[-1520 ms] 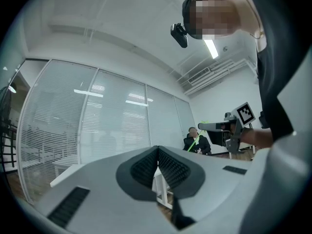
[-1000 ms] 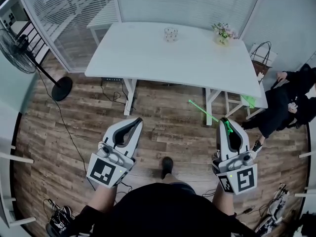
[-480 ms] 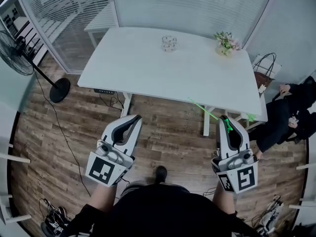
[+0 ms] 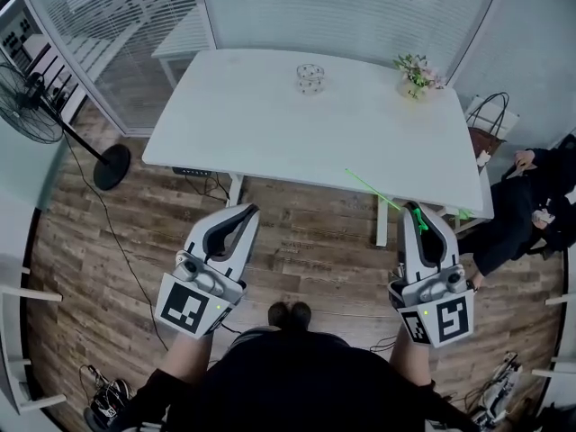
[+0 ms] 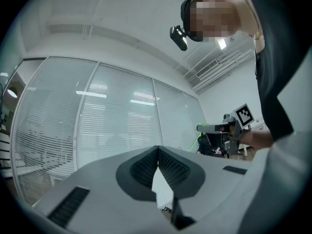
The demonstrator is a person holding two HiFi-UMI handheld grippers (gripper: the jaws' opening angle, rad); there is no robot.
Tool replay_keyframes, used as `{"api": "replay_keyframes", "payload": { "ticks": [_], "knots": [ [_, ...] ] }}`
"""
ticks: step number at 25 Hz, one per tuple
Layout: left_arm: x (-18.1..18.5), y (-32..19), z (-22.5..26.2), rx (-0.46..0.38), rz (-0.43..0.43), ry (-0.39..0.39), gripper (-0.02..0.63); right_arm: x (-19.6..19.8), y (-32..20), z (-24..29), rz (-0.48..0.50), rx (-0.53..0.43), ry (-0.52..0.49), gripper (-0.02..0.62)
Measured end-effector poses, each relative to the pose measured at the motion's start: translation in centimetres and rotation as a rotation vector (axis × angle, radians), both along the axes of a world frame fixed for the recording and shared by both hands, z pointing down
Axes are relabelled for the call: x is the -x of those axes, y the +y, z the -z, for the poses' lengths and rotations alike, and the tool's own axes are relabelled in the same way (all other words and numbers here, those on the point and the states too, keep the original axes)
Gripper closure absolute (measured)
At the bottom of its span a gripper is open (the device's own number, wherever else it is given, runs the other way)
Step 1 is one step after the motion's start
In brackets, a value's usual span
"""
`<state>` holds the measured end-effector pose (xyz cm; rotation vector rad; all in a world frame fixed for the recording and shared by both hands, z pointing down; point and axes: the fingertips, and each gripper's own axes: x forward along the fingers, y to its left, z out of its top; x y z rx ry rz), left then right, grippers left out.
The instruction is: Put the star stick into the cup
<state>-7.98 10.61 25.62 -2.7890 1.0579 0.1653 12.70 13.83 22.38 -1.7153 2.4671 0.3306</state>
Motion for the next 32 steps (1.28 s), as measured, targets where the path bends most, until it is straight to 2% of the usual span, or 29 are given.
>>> {"api": "replay_keyframes", "payload": {
  "ticks": [13,26,32],
  "knots": [
    [-0.4,-0.5,-0.2,0.004,0.004,0.005,0.592,-0.4,-0.4,0.1,0.0,-0.006,0.0,0.572],
    [-2.6,-0.4,-1.6,0.035,0.03,0.006,0.592,0.0,-1.4,-0.9,0.097,0.009,0.009,0.572],
    [-2.6,-2.5,-2.2,0.037,0.03,0.004,0.592,1.3,-3.0,-1.7,0.133,0.016,0.011,0.572]
  ]
}}
